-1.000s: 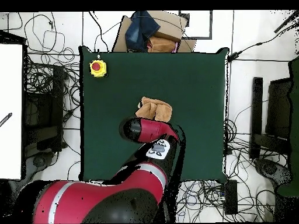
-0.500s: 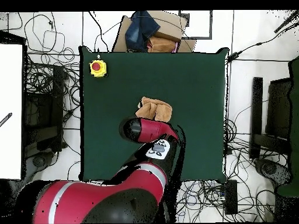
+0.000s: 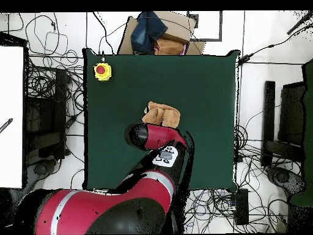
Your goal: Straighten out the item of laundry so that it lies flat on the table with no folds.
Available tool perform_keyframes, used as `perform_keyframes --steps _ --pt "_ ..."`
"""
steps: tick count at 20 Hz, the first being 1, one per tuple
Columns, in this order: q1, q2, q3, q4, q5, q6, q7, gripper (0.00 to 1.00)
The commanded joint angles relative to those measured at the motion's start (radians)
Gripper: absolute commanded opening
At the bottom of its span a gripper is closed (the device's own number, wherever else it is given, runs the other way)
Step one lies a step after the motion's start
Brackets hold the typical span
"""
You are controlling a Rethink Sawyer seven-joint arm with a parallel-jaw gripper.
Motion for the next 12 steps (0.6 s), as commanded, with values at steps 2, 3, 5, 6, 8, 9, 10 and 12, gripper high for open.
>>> perform_keyframes --steps 2,3,5,6,8,9,10,12 --pt "-0.011 0.014 0.084 -0.051 0.031 0.106 0.146 0.0" --pt "-0.012 0.014 0.085 -0.052 0.03 0.107 0.144 0.0" --pt "-0.013 0.014 0.087 -0.052 0.028 0.107 0.141 0.0" --pt "-0.014 0.014 0.087 -0.052 0.028 0.107 0.139 0.0" --pt "-0.013 0.012 0.089 -0.047 0.025 0.102 0.138 0.0" --pt "-0.013 0.011 0.09 -0.047 0.024 0.1 0.136 0.0" --pt "-0.013 0.011 0.09 -0.045 0.023 0.097 0.135 0.0" --pt "-0.015 0.01 0.091 -0.045 0.02 0.1 0.13 0.0"
